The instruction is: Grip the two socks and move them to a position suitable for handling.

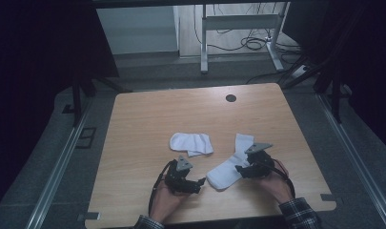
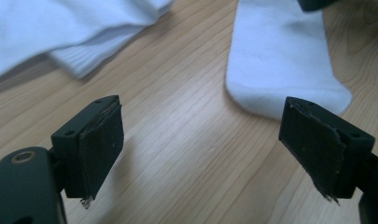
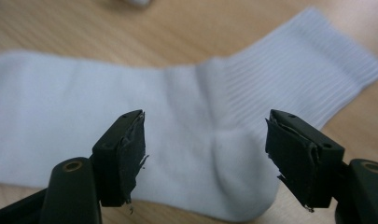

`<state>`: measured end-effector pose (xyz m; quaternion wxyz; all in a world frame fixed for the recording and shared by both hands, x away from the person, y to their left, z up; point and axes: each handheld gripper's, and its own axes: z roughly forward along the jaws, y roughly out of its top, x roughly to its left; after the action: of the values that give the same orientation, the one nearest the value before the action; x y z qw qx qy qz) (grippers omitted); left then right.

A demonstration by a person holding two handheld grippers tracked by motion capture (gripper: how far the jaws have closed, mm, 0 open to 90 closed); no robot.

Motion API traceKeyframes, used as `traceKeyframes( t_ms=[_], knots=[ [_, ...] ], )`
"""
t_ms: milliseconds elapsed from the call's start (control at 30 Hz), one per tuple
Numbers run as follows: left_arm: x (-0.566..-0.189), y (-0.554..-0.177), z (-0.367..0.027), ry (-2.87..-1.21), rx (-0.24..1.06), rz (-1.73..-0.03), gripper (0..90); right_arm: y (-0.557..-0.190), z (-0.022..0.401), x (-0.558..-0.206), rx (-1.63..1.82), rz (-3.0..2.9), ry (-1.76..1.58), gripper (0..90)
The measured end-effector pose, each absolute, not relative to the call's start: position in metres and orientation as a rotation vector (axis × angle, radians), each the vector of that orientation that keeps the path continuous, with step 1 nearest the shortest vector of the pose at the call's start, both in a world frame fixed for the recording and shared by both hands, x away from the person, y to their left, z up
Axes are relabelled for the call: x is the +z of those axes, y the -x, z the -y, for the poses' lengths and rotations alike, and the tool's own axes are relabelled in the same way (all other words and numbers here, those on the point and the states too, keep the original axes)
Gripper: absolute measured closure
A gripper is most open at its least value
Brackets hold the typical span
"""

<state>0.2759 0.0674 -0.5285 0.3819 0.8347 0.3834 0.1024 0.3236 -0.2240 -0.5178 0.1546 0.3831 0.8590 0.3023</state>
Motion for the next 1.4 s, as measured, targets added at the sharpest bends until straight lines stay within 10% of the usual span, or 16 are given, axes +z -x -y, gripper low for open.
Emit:
traceKeyframes(
  t_ms=[500,867,1100,1400],
  knots=[
    [-0.529,-0.273,-0.035,-2.108,0.253,-0.910,32.0,-0.395,0.265,-0.509,0.904,-2.331,-1.231,61.5],
    [-0.539,-0.266,-0.029,-2.127,0.256,-0.898,41.5,-0.417,0.263,-0.527,0.847,-2.322,-1.260,57.8],
    [-0.539,-0.267,-0.026,-2.179,0.253,-0.879,66.4,-0.414,0.265,-0.528,0.939,-2.345,-1.339,82.4],
    [-0.531,-0.269,-0.043,-2.139,0.222,-0.917,82.8,-0.394,0.269,-0.514,0.964,-2.347,-1.304,82.8]
  ],
)
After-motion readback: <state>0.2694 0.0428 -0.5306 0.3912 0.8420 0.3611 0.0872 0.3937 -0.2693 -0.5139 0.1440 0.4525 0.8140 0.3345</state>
